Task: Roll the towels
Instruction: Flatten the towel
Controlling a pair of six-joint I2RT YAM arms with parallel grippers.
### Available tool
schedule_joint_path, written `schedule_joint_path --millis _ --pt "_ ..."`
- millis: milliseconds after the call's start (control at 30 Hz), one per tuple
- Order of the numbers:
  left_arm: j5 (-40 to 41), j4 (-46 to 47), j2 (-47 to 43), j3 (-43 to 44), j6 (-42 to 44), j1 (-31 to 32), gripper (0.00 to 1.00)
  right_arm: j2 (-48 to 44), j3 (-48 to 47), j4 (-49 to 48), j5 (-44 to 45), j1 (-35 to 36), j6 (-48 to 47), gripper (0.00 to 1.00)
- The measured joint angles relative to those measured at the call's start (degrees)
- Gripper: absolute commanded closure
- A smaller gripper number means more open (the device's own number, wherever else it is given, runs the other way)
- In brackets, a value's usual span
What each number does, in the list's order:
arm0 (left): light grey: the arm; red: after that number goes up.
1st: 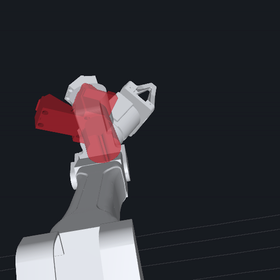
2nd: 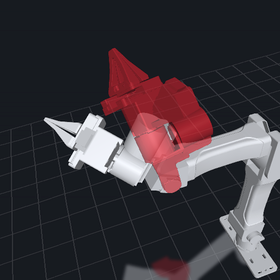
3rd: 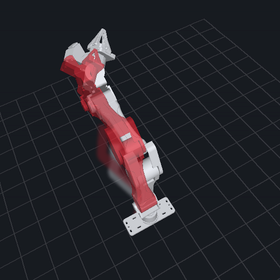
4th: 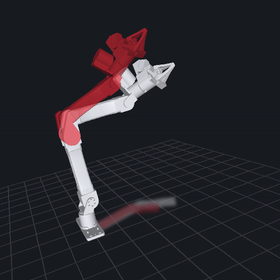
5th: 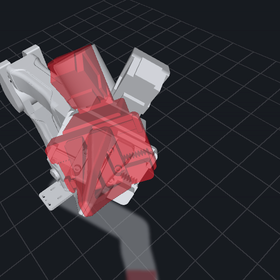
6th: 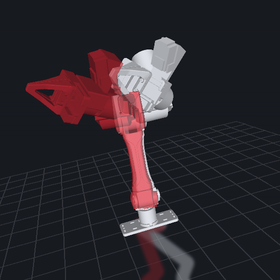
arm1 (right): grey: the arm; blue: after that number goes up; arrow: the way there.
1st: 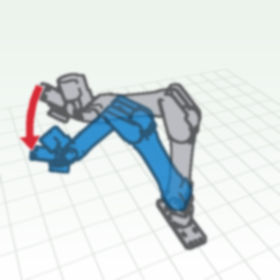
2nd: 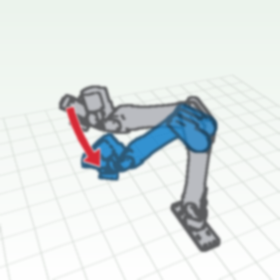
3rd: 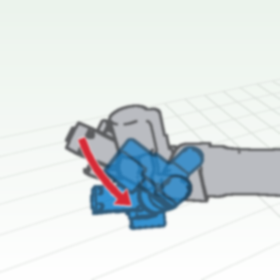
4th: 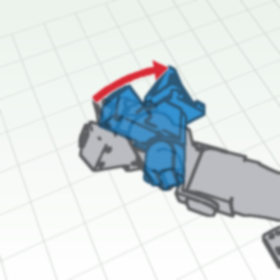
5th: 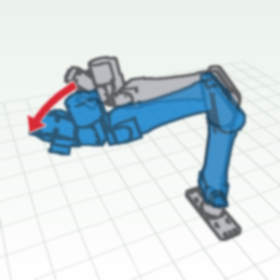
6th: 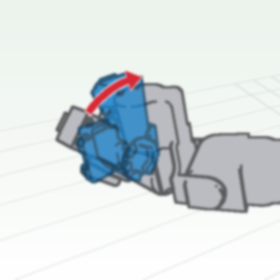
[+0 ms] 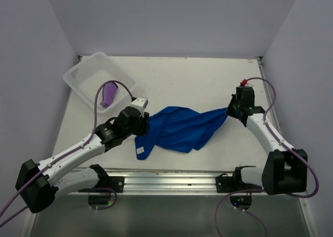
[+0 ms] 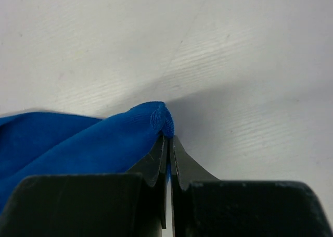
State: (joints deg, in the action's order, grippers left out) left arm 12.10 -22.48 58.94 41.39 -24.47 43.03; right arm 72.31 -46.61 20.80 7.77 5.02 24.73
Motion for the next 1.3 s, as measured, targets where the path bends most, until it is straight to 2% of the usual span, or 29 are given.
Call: schedule_joint_path --millis 233,533,700,833,933,1033,1300 --pt "-1.64 5.01 1.66 -6.58 -3.15 0.00 0.49 -0.02 -0.31 0.63 0.81 -8.46 -0.96 1.00" --pt "-5.40 18.73 4.63 -13.18 -4.48 0.00 0.49 0.35 1.81 -0.44 -1.97 -8.83 -1.20 1.00" --pt "-6.64 26.69 11.17 -12.76 -4.15 0.00 0.49 1.07 2.62 -0.61 -3.58 -8.83 -1.33 1.00" --pt "-6.64 28.96 18.58 -11.87 -3.28 -0.02 0.56 1.20 2.62 -1.14 -4.79 -8.83 -1.46 1.00" --pt "-6.64 29.07 21.46 -11.23 -2.84 -0.13 0.75 1.27 2.71 -1.55 -5.42 -8.83 -1.55 1.00" --pt "-5.77 28.52 22.03 -10.01 -2.03 -0.15 0.87 1.31 3.04 -2.14 -5.90 -8.83 -1.66 1.00" --pt "0.98 21.59 15.58 -6.67 -0.07 -0.15 0.85 1.55 3.04 -2.38 -5.73 -8.83 -1.73 1.00"
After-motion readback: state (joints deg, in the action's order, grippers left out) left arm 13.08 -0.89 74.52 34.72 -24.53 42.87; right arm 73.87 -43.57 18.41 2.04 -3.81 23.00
